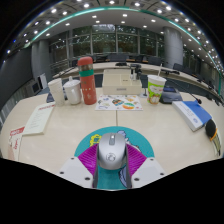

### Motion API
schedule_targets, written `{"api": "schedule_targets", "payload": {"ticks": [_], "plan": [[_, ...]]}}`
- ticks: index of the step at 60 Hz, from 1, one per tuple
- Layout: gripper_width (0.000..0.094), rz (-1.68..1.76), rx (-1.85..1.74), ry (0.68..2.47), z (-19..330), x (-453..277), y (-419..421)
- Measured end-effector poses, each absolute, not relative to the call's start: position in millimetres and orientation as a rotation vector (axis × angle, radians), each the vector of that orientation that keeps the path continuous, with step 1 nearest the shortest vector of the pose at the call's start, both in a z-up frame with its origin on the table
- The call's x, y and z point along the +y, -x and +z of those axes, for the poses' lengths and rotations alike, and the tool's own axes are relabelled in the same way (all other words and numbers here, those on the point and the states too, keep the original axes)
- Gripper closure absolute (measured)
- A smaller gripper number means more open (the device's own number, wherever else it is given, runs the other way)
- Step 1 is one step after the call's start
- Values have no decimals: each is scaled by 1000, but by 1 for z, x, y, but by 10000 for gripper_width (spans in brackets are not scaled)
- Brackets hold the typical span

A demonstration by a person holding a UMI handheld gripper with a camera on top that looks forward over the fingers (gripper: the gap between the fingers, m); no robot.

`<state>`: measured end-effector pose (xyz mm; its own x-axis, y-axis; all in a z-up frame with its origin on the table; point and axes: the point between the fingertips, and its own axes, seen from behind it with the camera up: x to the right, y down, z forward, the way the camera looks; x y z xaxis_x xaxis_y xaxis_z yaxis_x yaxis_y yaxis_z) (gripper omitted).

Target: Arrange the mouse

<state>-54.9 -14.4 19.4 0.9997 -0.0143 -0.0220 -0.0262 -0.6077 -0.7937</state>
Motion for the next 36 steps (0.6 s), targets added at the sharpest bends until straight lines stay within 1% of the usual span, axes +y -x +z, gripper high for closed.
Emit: {"api": "schedule_targets", "payload": {"ticks": [3, 7, 11, 13, 17, 18, 19, 20, 24, 36], "plan": [[529, 18, 40, 2243, 4, -13, 55], [460, 23, 49, 2278, -12, -16, 55], [407, 17, 45, 2267, -8, -15, 53], [328, 14, 43, 2277, -7, -19, 53], [86, 15, 44, 2286, 3, -27, 55], [66, 14, 44, 2284, 7, -30, 55], [94, 9, 44, 2281, 12, -33, 54], [100, 0, 46, 2277, 17, -36, 54], [72, -35, 41, 2260, 44, -53, 52], [78, -77, 29, 2215, 130, -134, 61]]}}
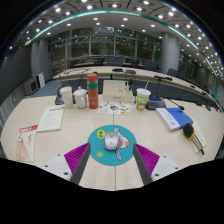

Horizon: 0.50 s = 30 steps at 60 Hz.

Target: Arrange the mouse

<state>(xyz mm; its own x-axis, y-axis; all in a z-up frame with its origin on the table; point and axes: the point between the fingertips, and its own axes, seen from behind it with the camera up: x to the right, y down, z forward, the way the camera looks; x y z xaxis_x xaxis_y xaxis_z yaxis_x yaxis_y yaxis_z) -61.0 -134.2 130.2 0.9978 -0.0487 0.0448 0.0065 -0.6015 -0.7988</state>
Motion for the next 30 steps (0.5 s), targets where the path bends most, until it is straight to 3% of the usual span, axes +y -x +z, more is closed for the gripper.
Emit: {"api": "schedule_targets", "payload": {"ticks": [15, 30], "plan": [[78, -83, 15, 2172, 204, -254, 82], [81, -60, 32, 2149, 223, -335, 96]]}}
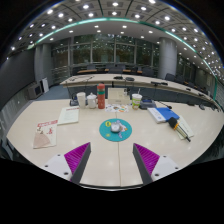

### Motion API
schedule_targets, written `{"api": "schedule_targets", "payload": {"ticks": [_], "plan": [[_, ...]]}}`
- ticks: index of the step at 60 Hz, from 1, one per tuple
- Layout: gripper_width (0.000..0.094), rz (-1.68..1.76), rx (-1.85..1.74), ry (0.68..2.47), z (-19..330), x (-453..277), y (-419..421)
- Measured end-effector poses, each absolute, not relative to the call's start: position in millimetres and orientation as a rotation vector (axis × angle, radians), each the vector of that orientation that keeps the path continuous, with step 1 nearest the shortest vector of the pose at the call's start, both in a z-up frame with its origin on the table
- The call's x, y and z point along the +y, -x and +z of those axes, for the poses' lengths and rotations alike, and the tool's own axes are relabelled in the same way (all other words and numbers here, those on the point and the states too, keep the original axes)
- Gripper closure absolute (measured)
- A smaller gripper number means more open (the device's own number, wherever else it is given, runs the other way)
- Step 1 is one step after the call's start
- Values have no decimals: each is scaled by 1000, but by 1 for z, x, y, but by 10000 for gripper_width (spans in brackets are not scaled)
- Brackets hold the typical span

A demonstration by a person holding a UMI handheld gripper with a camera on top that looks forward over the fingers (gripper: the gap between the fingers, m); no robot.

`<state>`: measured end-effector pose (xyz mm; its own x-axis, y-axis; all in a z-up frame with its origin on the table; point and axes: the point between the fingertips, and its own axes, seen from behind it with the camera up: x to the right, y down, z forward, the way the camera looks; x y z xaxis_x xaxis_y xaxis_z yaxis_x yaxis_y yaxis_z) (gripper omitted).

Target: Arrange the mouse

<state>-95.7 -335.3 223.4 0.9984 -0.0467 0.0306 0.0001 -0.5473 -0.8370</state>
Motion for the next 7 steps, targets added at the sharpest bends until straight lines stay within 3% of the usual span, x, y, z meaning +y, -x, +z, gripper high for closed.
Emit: {"api": "schedule_targets", "payload": {"ticks": [7], "plan": [[85, -71, 18, 2116, 233, -352, 97]]}}
